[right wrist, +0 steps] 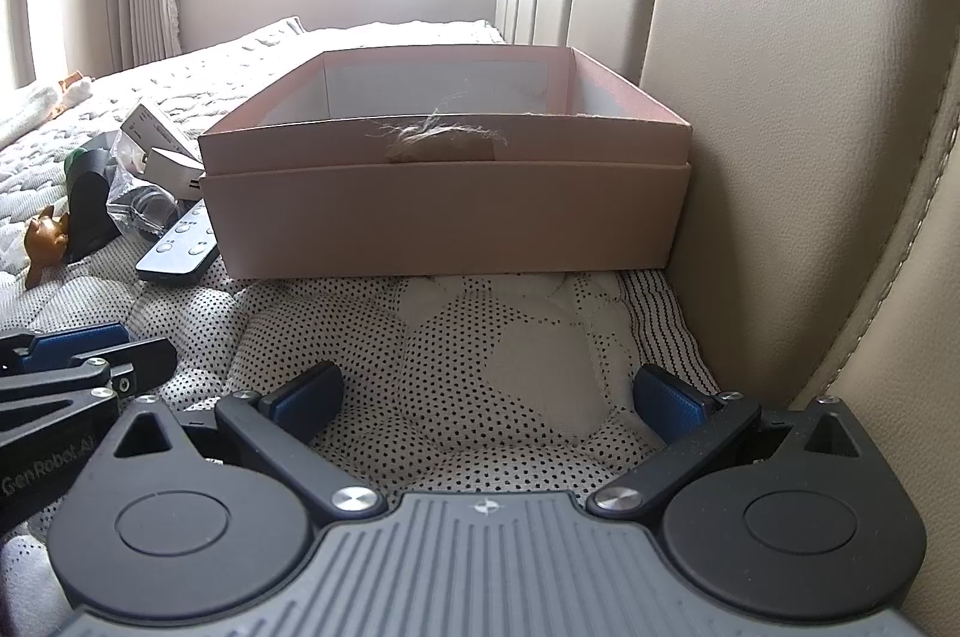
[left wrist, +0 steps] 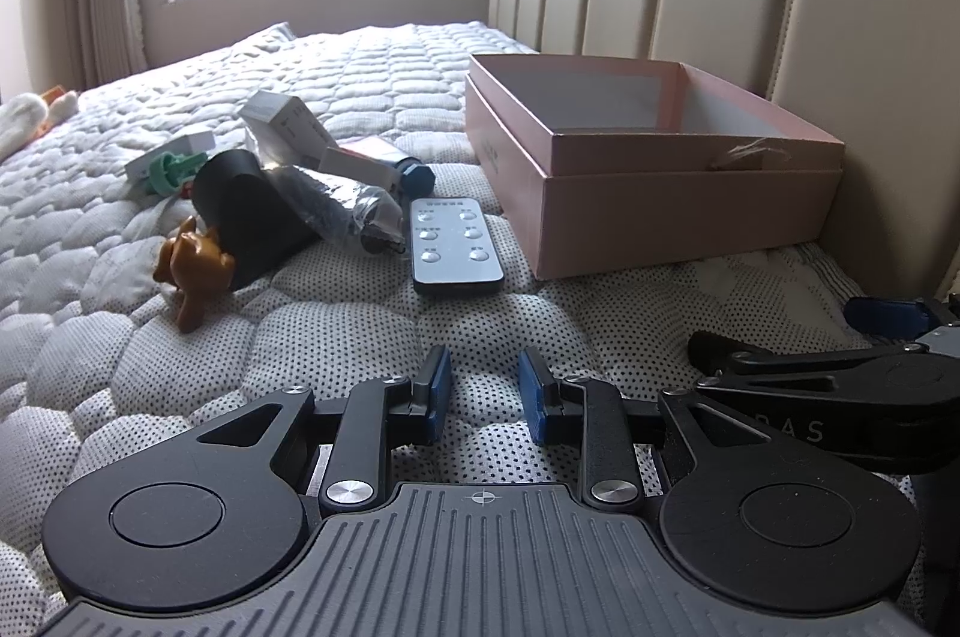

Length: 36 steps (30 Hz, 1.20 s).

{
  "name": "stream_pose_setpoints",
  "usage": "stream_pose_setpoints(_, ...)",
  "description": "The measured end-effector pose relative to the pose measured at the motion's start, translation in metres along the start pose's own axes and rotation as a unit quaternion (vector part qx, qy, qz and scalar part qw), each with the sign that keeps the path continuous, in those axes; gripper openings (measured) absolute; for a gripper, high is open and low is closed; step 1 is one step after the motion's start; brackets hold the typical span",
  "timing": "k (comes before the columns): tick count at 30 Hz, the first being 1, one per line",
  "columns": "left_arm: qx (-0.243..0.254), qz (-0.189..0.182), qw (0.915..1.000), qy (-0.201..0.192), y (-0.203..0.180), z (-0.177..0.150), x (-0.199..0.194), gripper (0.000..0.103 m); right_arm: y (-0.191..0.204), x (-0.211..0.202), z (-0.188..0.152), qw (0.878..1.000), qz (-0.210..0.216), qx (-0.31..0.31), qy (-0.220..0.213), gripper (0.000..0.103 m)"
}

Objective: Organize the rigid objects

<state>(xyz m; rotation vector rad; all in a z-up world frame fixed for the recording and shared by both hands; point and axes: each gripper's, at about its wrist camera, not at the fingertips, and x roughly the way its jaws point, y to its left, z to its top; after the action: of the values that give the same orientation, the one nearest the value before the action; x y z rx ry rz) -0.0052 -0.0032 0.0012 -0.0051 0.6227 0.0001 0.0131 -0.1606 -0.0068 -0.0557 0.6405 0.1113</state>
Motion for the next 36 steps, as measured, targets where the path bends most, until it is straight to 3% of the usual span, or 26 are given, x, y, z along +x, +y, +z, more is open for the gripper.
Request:
stream_pose_setpoints(6,-0.010,-0.006,0.9999,0.000,0.005,0.000,-0.001,0.029,0.000,-0.001,0.003,1.000,0.001,0.002,0.004,0.103)
stream_pose_setpoints(15,-0.020,-0.012,0.9997,0.000,0.009,0.000,-0.001,0.029,-0.004,0.007,0.022,0.996,0.019,0.016,0.081,0.103)
stream_pose_setpoints(22,-0.040,-0.034,0.9986,0.002,0.018,0.004,-0.009,0.028,-0.003,0.012,0.028,0.994,0.030,-0.004,0.105,0.103)
stream_pose_setpoints(26,-0.046,-0.065,0.9967,-0.014,0.047,0.021,-0.026,0.028,-0.006,0.013,0.029,0.992,0.049,-0.017,0.114,0.103)
stream_pose_setpoints(30,-0.036,-0.037,0.9975,-0.049,0.103,0.043,-0.039,0.028,-0.005,0.012,0.028,0.991,0.057,-0.032,0.116,0.103)
stream_pose_setpoints(33,-0.088,0.000,0.9960,-0.016,0.145,0.052,-0.028,0.027,-0.003,0.013,0.028,0.991,0.052,-0.033,0.117,0.103)
stream_pose_setpoints(36,-0.165,-0.016,0.9861,0.001,0.172,0.057,-0.017,0.027,-0.001,0.013,0.026,0.992,0.049,-0.040,0.110,0.103)
